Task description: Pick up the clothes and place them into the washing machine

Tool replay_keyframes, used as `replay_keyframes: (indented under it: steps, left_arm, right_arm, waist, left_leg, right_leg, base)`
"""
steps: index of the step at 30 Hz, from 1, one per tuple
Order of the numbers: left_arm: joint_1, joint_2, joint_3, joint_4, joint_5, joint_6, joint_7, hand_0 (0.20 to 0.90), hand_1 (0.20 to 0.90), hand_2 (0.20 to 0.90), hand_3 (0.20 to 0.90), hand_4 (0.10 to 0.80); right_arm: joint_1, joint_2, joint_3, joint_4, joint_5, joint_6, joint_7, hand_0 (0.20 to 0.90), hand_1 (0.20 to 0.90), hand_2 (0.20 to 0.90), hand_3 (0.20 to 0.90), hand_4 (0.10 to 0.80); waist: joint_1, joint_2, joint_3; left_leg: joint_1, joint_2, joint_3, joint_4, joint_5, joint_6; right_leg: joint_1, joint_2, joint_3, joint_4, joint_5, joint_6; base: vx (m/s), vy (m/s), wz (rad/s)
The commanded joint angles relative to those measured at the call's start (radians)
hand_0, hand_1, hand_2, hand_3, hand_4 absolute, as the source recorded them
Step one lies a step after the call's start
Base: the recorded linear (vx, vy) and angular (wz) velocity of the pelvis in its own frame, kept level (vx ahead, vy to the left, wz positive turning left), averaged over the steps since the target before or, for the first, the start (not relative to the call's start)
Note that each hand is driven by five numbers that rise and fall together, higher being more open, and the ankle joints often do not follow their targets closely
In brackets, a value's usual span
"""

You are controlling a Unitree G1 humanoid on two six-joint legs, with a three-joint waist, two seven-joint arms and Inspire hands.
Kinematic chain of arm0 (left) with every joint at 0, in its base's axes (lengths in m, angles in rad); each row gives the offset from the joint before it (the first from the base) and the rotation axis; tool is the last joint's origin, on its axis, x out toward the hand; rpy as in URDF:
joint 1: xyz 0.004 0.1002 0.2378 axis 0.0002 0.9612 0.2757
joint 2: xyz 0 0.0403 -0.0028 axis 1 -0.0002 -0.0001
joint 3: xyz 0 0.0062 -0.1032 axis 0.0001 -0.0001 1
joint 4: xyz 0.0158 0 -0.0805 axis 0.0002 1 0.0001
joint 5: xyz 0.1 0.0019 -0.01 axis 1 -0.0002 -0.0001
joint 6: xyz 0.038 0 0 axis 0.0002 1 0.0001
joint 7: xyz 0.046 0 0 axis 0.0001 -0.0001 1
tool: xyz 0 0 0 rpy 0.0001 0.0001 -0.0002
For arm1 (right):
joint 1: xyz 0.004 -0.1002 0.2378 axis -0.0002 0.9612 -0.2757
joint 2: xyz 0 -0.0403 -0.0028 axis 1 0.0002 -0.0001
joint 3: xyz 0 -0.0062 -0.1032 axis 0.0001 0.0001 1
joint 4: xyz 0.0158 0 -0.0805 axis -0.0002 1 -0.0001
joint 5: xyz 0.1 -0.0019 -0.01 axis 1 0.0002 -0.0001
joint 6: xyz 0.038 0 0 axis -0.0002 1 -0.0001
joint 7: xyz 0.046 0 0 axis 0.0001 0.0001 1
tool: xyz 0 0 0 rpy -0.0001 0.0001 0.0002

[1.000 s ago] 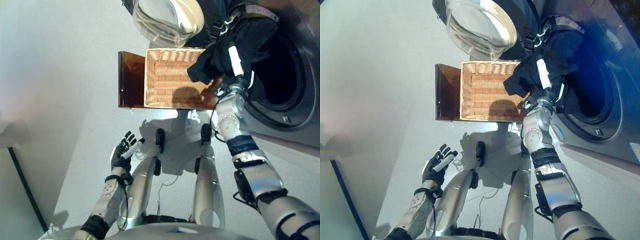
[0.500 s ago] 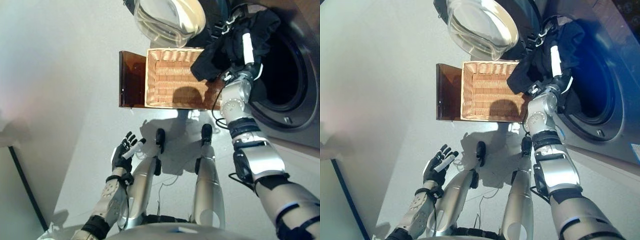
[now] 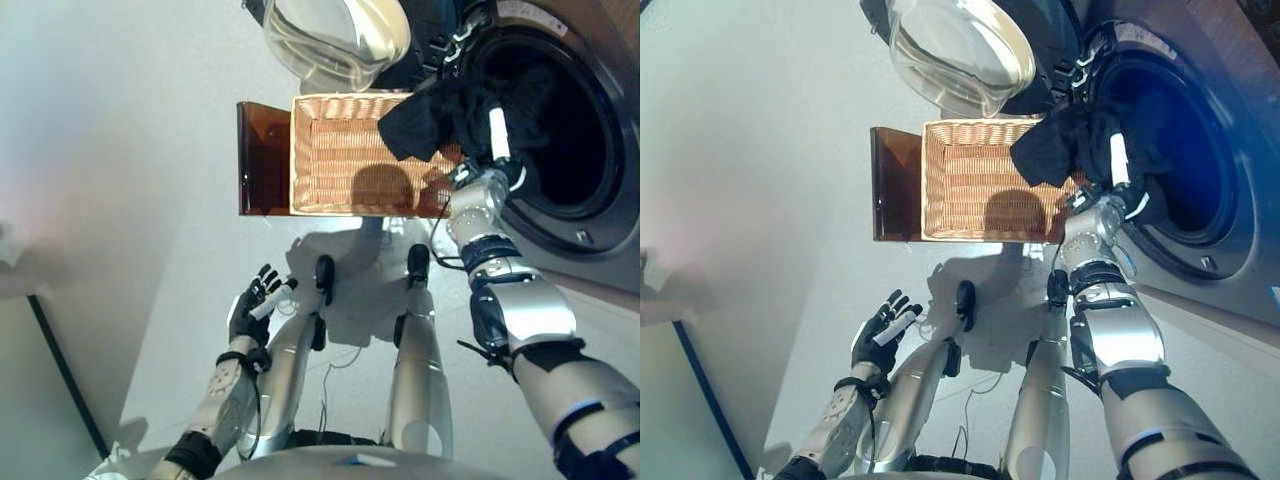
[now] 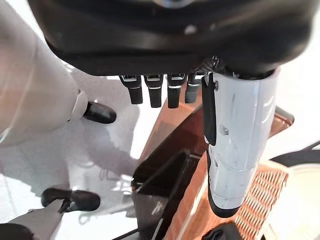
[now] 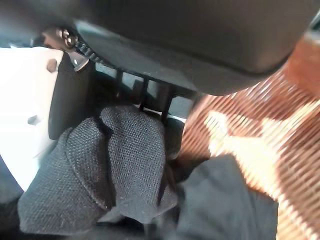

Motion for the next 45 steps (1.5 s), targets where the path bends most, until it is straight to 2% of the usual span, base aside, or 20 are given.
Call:
replay_keyframes:
  steps: [1, 4, 12, 13, 17, 20, 25, 26, 32, 36, 45]
  left_arm:
    - [0.063, 0.027, -0.029, -0.082, 0.006, -0.045, -0.007, 0.9, 0.9, 0.9, 0.9, 0.8]
    - [0.068, 0.032, -0.046, -0.096, 0.011, -0.043, -0.012, 0.9, 0.9, 0.9, 0.9, 0.8]
    - [0.062, 0.033, -0.08, -0.109, 0.023, -0.04, -0.026, 0.9, 0.9, 0.9, 0.9, 0.8]
    - [0.063, 0.037, -0.087, -0.111, 0.026, -0.038, -0.031, 0.9, 0.9, 0.9, 0.9, 0.8]
    - [0.063, 0.038, -0.093, -0.111, 0.029, -0.038, -0.037, 0.9, 0.9, 0.9, 0.9, 0.8]
    - [0.067, 0.044, -0.104, -0.107, 0.034, -0.035, -0.051, 0.9, 0.9, 0.9, 0.9, 0.8]
    - [0.07, 0.046, -0.112, -0.098, 0.045, -0.034, -0.065, 0.9, 0.9, 0.9, 0.9, 0.8]
    - [0.068, 0.043, -0.112, -0.098, 0.045, -0.034, -0.065, 0.9, 0.9, 0.9, 0.9, 0.8]
    - [0.071, 0.054, -0.114, -0.104, 0.051, -0.033, -0.068, 0.9, 0.9, 0.9, 0.9, 0.8]
    - [0.071, 0.06, -0.118, -0.12, 0.052, -0.032, -0.065, 0.9, 0.9, 0.9, 0.9, 0.8]
    - [0.076, 0.057, -0.122, -0.122, 0.056, -0.042, -0.046, 0.9, 0.9, 0.9, 0.9, 0.8]
  right_arm:
    - [-0.089, -0.139, 0.01, -0.036, 0.003, -0.049, 0.002, 0.2, 0.2, 0.2, 0.2, 0.3]
    - [-0.122, -0.2, -0.009, 0.01, 0.022, -0.04, -0.011, 0.2, 0.2, 0.2, 0.2, 0.3]
    - [-0.185, -0.324, -0.003, 0.052, 0.028, -0.03, -0.022, 0.2, 0.2, 0.2, 0.2, 0.3]
    - [-0.204, -0.363, 0.007, 0.064, 0.021, -0.023, -0.024, 0.2, 0.2, 0.2, 0.2, 0.3]
    - [-0.237, -0.408, 0.03, 0.08, 0.011, -0.013, -0.021, 0.2, 0.2, 0.2, 0.2, 0.3]
    - [-0.304, -0.498, 0.082, 0.097, -0.018, 0.0, -0.022, 0.2, 0.2, 0.2, 0.2, 0.3]
    - [-0.395, -0.585, 0.156, 0.112, -0.035, 0.006, -0.019, 0.2, 0.2, 0.2, 0.2, 0.3]
    - [-0.403, -0.587, 0.162, 0.116, -0.033, 0.006, -0.018, 0.2, 0.2, 0.2, 0.2, 0.3]
    - [-0.538, -0.693, 0.232, 0.075, -0.025, -0.05, -0.065, 0.2, 0.2, 0.2, 0.2, 0.3]
    - [-0.605, -0.746, 0.274, 0.098, -0.019, -0.06, -0.1, 0.2, 0.2, 0.2, 0.2, 0.3]
    - [-0.666, -0.807, 0.275, 0.07, -0.006, -0.14, -0.201, 0.2, 0.2, 0.2, 0.2, 0.3]
  waist:
    - [0.022, 0.08, -0.034]
    - [0.026, 0.111, -0.03]
    - [0.032, 0.152, -0.041]
    - [0.031, 0.161, -0.044]
    - [0.035, 0.171, -0.052]
    - [0.035, 0.184, -0.073]
    - [0.033, 0.195, -0.102]
    - [0.035, 0.198, -0.102]
    - [0.025, 0.207, -0.131]
    - [0.023, 0.215, -0.136]
    - [0.014, 0.231, -0.145]
  left_leg:
    - [-0.086, 0.006, 0.003, -0.047, 0.07, -0.088]
    - [-0.094, 0.004, 0.008, -0.054, 0.077, -0.09]
    - [-0.1, 0.001, 0.017, -0.063, 0.083, -0.094]
    - [-0.098, 0.0, 0.019, -0.064, 0.081, -0.095]
    - [-0.097, 0.0, 0.022, -0.067, 0.08, -0.096]
    - [-0.091, 0.001, 0.03, -0.07, 0.077, -0.099]
    - [-0.076, -0.001, 0.032, -0.077, 0.067, -0.103]
    - [-0.082, 0.003, 0.033, -0.079, 0.076, -0.103]
    - [-0.07, -0.001, 0.031, -0.097, 0.068, -0.106]
    - [-0.078, 0.001, 0.034, -0.109, 0.078, -0.106]
    - [-0.09, 0.0, 0.038, -0.137, 0.089, -0.105]
  right_leg:
    - [-0.031, 0.04, -0.032, 0.098, -0.13, -0.046]
    - [-0.05, 0.036, -0.027, 0.101, -0.129, -0.044]
    - [-0.075, 0.035, -0.01, 0.119, -0.135, -0.042]
    - [-0.079, 0.032, -0.008, 0.126, -0.142, -0.041]
    - [-0.082, 0.031, -0.004, 0.128, -0.145, -0.039]
    - [-0.089, 0.029, 0.004, 0.137, -0.153, -0.038]
    - [-0.086, 0.027, 0.01, 0.149, -0.175, -0.036]
    - [-0.092, 0.031, 0.011, 0.145, -0.162, -0.037]
    - [-0.098, 0.031, 0.021, 0.154, -0.185, -0.038]
    - [-0.115, 0.036, 0.027, 0.153, -0.175, -0.038]
    - [-0.162, 0.045, 0.045, 0.168, -0.182, -0.04]
  base:
    - [-0.005, 0.008, -0.04]
    - [0.0, 0.0, 0.0]
    - [0.016, 0.005, -0.05]
    - [0.0, 0.0, 0.0]
    - [0.019, 0.001, -0.01]
    - [0.051, -0.01, -0.06]
    - [0.068, -0.022, -0.01]
    - [0.06, -0.025, 0.01]
    - [0.057, -0.023, -0.01]
    - [0.032, -0.013, -0.01]
    - [0.017, 0.001, 0.02]
